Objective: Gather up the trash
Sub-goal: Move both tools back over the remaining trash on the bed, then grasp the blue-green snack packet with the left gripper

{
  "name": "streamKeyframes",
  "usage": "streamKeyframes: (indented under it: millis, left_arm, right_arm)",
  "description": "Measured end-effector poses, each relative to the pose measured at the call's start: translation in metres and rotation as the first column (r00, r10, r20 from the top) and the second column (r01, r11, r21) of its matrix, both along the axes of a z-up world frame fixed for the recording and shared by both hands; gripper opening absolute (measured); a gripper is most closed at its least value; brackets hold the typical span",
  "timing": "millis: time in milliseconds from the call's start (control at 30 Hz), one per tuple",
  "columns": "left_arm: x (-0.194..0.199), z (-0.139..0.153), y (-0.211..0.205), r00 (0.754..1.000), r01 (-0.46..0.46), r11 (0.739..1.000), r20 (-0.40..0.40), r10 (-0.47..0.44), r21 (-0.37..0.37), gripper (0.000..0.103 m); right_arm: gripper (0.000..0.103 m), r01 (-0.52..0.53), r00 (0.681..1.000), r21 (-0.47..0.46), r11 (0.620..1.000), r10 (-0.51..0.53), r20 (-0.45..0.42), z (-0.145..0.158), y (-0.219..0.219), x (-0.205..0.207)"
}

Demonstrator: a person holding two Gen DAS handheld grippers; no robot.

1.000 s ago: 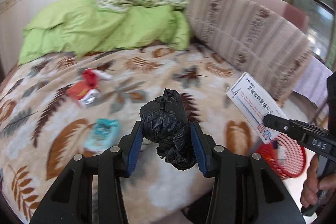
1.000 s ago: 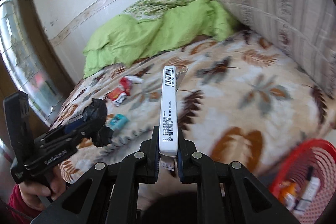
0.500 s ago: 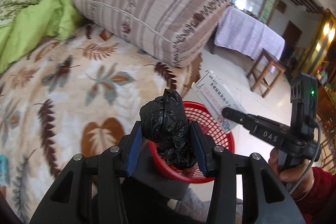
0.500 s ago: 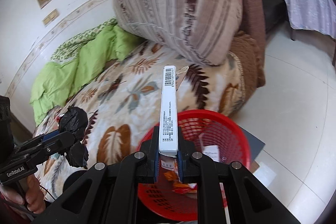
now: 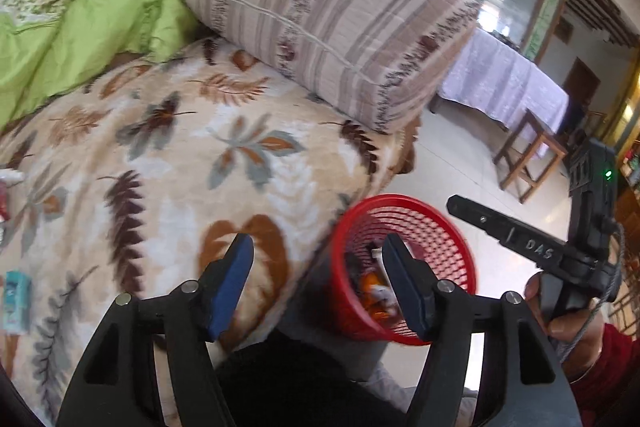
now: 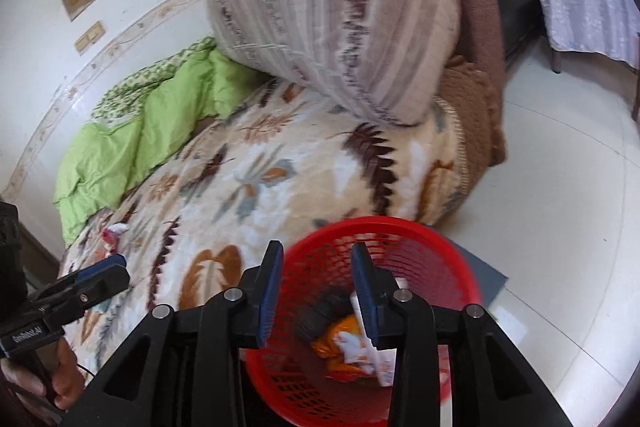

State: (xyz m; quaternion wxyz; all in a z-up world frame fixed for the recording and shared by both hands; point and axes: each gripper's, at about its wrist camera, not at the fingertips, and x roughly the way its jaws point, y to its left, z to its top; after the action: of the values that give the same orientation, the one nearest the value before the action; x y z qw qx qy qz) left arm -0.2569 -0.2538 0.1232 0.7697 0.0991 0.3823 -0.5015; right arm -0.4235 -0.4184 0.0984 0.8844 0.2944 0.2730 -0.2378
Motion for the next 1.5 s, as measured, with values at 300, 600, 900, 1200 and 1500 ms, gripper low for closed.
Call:
streamKeyframes:
  millis: [300,600,900,1200,1500]
  left_arm:
    - [0.069,-0.006,0.110,0.961,-0.277,0.961,0.031,0.276,0.023,0.070]
    - [0.158,-0.057,0.232,0.808,-0.577,0.805,-0.048,0.588,0.138,0.079]
    - [0.196,-0.098,0.225,0.786,-0.585,0.788,-0.105,0.609,0.192,0.079]
    - [0.205,-0.110,0.207,0.798,-0.591,0.767,0.037,0.602,0.250,0.040]
    - [0.224,-0.076,0.288,0.582,-0.812,0.575,0.061,0.811,0.101,0.031]
  right_arm:
    - [0.049,-0.308,0.951,-0.041,0.951,0.307,-0.014,0.011,0.079,0.118]
    - [0.058,-0.494,0.870,-0.045,0.869,0.492,-0.036,-0.002,0.162,0.244]
    - [0.059,-0.511,0.859,-0.037,0.859,0.512,0.001,-0.018,0.182,0.272]
    - [0.059,-0.485,0.875,0.005,0.875,0.485,0.022,-0.019,0.169,0.270]
    - [0.059,-0.593,0.805,-0.035,0.804,0.592,-0.031,-0.020,0.202,0.282]
